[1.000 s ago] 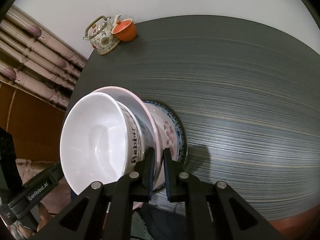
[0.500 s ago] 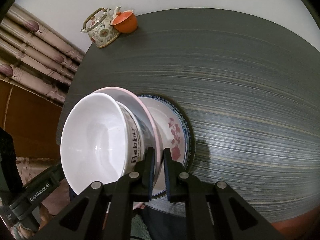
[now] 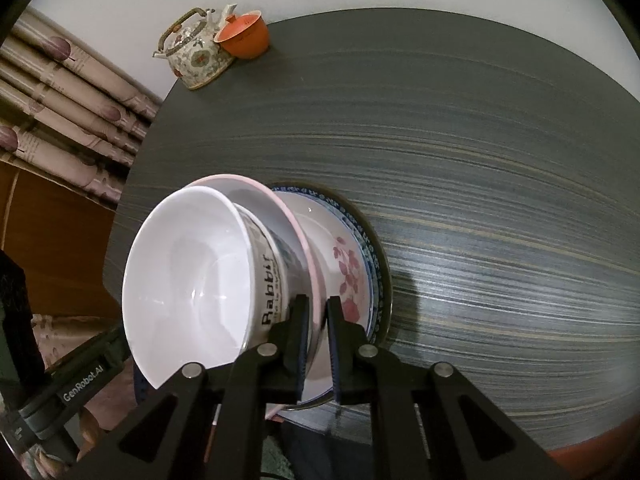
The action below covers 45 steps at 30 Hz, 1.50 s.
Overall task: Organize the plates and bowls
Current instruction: 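Lower the nested bowls onto the flowered plate stack with both grippers, then open both grippers and release the pink-rimmed bowl rim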
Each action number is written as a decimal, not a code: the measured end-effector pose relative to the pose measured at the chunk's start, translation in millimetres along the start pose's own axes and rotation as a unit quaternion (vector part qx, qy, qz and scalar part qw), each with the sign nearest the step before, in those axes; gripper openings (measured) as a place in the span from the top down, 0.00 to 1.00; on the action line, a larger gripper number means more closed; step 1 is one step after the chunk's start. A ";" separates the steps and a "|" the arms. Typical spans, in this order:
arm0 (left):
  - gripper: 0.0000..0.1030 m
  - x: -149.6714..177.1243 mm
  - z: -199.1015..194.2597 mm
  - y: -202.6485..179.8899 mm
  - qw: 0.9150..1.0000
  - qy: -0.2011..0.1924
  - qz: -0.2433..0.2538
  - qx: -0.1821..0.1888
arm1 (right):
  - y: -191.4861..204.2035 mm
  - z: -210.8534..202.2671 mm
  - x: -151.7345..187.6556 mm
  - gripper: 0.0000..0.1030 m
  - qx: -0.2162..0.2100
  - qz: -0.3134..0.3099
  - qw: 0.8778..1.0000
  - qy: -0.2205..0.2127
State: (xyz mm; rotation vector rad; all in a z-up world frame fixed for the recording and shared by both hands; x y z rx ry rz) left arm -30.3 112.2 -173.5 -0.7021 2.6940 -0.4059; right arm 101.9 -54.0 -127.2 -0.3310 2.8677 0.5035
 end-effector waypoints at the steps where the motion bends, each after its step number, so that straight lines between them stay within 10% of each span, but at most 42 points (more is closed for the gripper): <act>1: 0.93 0.0 -0.2 -0.2 1.000 -0.001 0.000 0.001 | 0.4 0.1 -0.4 0.90 0.002 -0.002 1.000 -0.001; 17: 0.93 0.2 -1.3 0.3 1.000 -0.011 0.003 0.008 | 1.9 -1.0 -5.5 0.88 0.020 -0.014 1.000 -0.019; 25: 0.71 2.4 -6.5 9.4 1.000 -0.026 -0.001 -0.013 | 1.4 -0.8 -6.4 0.88 0.024 -0.016 0.999 -0.022; 45: 0.49 9.7 -41.0 6.6 0.996 -0.080 0.021 -0.040 | -16.8 -30.8 -8.1 0.51 0.023 -0.008 0.998 -0.064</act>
Point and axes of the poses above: each gripper's, at about its wrist camera, not at the fingertips, and z roughly the way its jaws point, y to its left, x to its underside, the point moved 9 cm from there along z, roughly the way its jaws point, and after that the axes turned 4 degrees about -z, right-handed, at the moved point
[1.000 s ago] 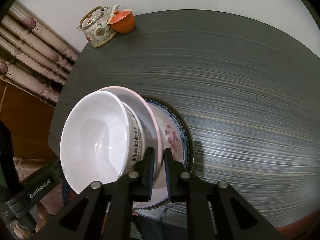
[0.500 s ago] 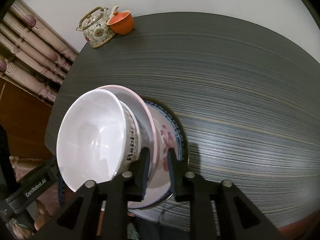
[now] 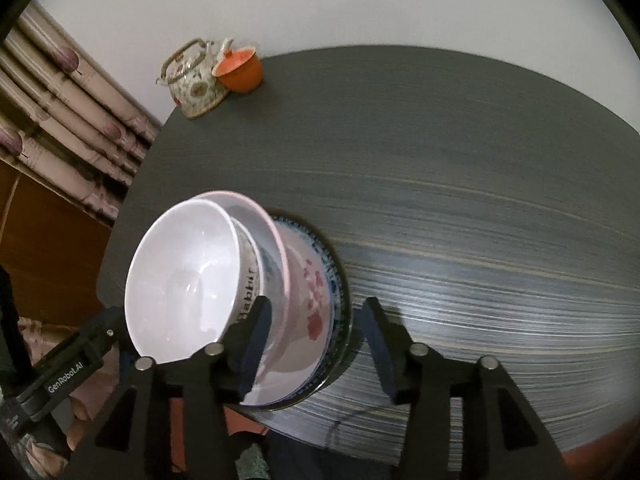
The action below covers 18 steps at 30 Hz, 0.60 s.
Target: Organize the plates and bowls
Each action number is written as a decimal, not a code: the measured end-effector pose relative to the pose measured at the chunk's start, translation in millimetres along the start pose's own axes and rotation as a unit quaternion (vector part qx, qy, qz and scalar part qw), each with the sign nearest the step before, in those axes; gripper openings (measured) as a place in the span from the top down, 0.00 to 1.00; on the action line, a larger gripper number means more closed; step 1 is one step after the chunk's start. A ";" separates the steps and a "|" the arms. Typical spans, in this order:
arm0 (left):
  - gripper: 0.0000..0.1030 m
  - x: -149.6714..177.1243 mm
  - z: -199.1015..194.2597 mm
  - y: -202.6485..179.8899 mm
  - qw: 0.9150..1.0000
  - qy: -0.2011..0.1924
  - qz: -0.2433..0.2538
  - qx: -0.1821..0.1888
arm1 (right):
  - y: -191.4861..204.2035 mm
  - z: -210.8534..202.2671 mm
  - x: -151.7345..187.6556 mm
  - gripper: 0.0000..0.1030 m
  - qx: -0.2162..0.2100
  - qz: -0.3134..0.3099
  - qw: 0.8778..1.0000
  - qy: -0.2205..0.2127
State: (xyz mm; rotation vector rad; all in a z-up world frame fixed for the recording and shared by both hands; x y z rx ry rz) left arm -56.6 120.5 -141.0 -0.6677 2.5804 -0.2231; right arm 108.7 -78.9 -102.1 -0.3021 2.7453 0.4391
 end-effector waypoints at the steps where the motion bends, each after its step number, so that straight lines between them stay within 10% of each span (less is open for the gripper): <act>1: 0.49 -1.4 -1.5 0.0 1.000 -0.006 0.002 -0.005 | -2.3 -2.8 0.7 0.49 0.001 0.002 1.000 -0.005; 18: 0.26 37.9 -35.2 -32.5 0.987 -0.118 0.078 -0.081 | -0.4 -15.0 49.8 0.21 0.025 -0.026 0.998 -0.048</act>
Point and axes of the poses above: each gripper's, at about its wrist camera, not at the fingertips, and z roughly the way its jaws point, y to its left, x to its underside, the point moved 9 cm from there along z, roughly the way its jaws point, and after that the axes turned 4 degrees about -z, right-handed, at the moved point
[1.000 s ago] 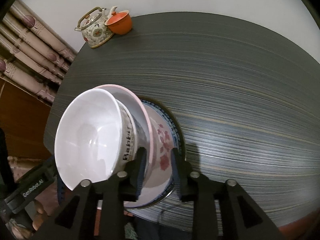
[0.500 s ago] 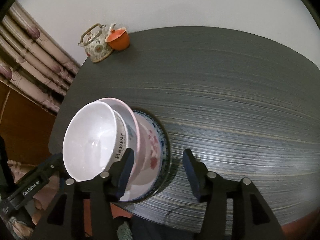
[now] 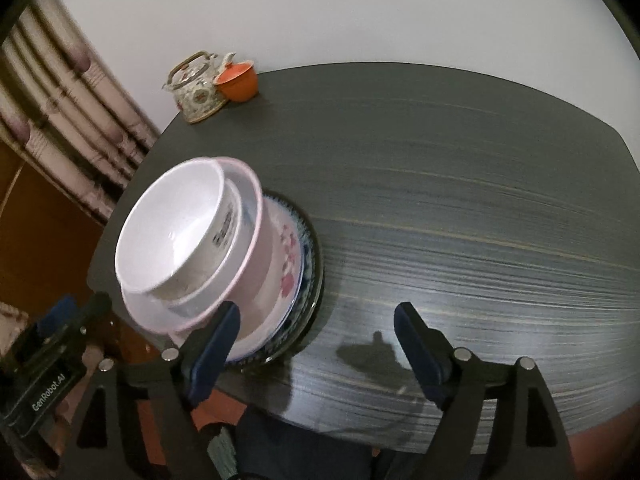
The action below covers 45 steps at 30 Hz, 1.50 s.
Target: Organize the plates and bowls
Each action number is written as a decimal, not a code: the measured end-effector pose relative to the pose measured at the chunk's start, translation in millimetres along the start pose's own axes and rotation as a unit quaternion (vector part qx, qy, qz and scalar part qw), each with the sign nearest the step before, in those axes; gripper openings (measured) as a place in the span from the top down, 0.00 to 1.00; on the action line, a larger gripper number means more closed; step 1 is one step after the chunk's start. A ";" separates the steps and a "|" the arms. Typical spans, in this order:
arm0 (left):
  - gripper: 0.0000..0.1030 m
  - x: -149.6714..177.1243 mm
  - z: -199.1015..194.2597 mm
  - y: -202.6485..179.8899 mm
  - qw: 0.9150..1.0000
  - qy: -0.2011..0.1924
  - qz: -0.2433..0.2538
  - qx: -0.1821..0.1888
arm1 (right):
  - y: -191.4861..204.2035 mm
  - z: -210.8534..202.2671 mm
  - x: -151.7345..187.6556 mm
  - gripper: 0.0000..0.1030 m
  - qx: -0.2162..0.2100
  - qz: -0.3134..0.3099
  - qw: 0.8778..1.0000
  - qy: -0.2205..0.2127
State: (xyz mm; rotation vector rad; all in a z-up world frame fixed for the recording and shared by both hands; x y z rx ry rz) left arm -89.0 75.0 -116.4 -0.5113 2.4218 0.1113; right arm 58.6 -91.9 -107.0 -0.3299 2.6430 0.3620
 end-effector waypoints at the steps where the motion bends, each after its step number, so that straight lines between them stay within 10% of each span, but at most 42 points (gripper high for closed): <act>1: 0.25 1.3 -1.4 -3.0 1.000 -0.004 0.004 -0.002 | 3.5 -0.7 2.7 0.21 0.003 -0.009 1.000 -0.001; 45: 0.13 21.4 11.1 1.8 1.000 0.016 0.005 -0.022 | 28.4 15.7 40.0 0.21 0.002 -0.038 0.999 0.032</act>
Point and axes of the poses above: each gripper's, at about its wrist camera, not at the fingertips, and z roughly the way its jaws point, y to its left, x to its underside, the point moved 9 cm from there along z, roughly the way its jaws point, and after that the axes turned 4 degrees about -z, right-handed, at the moved point
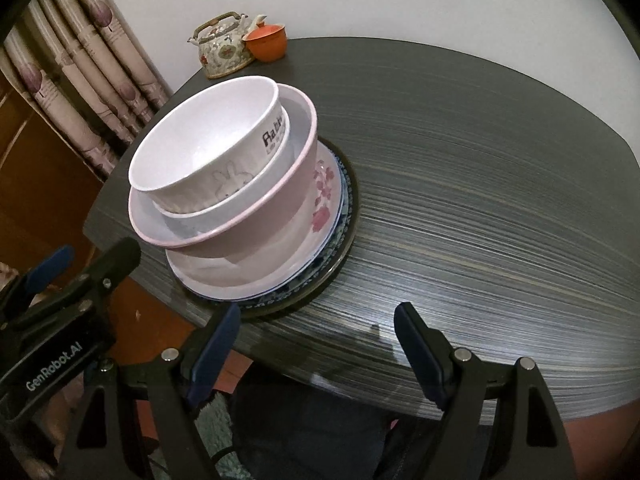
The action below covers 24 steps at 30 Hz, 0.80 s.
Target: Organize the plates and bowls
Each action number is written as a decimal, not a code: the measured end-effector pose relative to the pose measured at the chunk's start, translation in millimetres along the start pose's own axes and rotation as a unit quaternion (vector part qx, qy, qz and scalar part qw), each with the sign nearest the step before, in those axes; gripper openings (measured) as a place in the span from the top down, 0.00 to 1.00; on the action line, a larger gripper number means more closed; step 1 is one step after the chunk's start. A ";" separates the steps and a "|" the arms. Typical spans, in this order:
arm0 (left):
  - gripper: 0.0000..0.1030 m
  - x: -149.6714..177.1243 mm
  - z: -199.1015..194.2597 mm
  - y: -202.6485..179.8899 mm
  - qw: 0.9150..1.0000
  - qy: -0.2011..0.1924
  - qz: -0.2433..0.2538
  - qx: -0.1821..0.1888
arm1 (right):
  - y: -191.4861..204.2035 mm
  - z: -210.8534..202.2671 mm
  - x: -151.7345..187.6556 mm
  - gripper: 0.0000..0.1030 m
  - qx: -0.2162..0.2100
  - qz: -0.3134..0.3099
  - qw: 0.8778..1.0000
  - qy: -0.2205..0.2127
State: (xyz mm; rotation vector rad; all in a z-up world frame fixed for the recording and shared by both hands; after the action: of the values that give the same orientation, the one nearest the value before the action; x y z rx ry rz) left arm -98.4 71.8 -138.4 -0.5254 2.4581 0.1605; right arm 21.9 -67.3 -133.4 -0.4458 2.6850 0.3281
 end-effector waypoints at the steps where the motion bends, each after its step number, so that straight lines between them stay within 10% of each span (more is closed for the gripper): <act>1: 0.13 0.4 0.2 0.1 1.000 0.001 0.000 0.001 | 0.8 0.2 0.1 0.21 0.000 -0.002 1.000 0.000; 24: 0.13 1.2 9.8 -5.9 1.000 0.010 0.013 0.019 | 15.8 -1.0 8.4 0.21 -0.003 -0.024 1.000 0.013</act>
State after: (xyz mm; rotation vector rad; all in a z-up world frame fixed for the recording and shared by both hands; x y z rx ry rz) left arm -91.6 68.4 -147.0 -0.4805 2.4832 0.1207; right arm 8.7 -55.2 -133.5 -0.5195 2.6952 0.3176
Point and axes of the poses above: each gripper's, at about its wrist camera, not at the fingertips, and z roughly the way its jaws point, y to its left, x to its underside, the point moved 9 cm from there along z, roughly the way its jaws point, and after that the axes turned 4 degrees about -z, right-handed, at the moved point
